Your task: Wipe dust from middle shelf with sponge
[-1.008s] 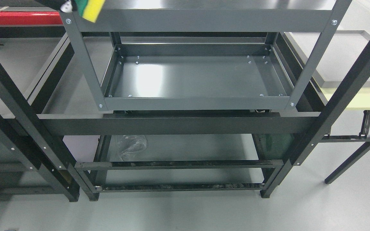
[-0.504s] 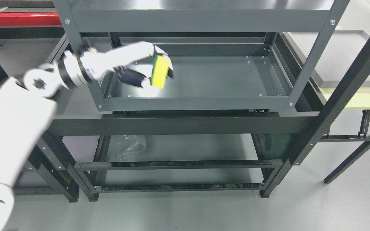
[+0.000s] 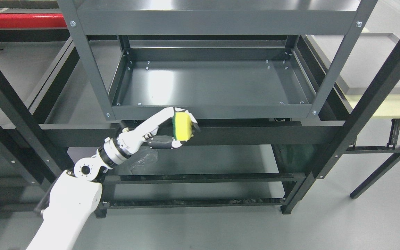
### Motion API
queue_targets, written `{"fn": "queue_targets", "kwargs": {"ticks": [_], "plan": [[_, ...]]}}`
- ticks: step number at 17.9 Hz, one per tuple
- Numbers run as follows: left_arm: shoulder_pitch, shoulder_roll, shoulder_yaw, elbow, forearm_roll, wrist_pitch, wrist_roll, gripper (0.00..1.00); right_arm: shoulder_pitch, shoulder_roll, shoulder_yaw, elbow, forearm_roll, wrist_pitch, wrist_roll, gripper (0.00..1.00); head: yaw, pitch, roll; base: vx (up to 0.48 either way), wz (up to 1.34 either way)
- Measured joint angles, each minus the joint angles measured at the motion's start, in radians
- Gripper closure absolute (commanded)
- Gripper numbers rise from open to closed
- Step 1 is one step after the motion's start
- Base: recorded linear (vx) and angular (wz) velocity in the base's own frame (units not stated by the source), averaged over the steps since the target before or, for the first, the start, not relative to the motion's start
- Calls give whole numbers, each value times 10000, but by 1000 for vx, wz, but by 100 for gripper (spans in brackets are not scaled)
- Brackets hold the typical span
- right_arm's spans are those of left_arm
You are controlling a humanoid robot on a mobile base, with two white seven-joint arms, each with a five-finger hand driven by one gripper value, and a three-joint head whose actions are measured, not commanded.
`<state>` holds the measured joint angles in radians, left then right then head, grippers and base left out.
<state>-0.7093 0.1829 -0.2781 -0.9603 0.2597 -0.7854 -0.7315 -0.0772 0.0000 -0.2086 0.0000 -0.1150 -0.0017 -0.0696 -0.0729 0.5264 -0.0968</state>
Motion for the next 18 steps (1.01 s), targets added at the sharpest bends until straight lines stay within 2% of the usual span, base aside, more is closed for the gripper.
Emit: {"fn": "queue_targets", "kwargs": {"ticks": [4, 8, 11, 14, 18], "plan": [[737, 159, 1960, -93, -207, 150, 865, 100, 3, 0, 0, 0, 0, 0, -18, 0, 0, 0, 0, 0, 0], [1556, 656, 3747, -133, -323, 1658, 2773, 99, 4, 0, 0, 0, 0, 0, -26, 0, 0, 0, 0, 0, 0], [2154, 1103, 4997, -146, -360, 2635, 3689, 98, 4, 0, 0, 0, 0, 0, -26, 0, 0, 0, 0, 0, 0], [2775, 1632, 6139, -155, -372, 3012, 3968, 98, 2, 0, 0, 0, 0, 0, -28, 0, 0, 0, 0, 0, 0], [3850, 2394, 7496, -169, -308, 2935, 3988, 98, 5, 0, 0, 0, 0, 0, -35, 0, 0, 0, 0, 0, 0]]}}
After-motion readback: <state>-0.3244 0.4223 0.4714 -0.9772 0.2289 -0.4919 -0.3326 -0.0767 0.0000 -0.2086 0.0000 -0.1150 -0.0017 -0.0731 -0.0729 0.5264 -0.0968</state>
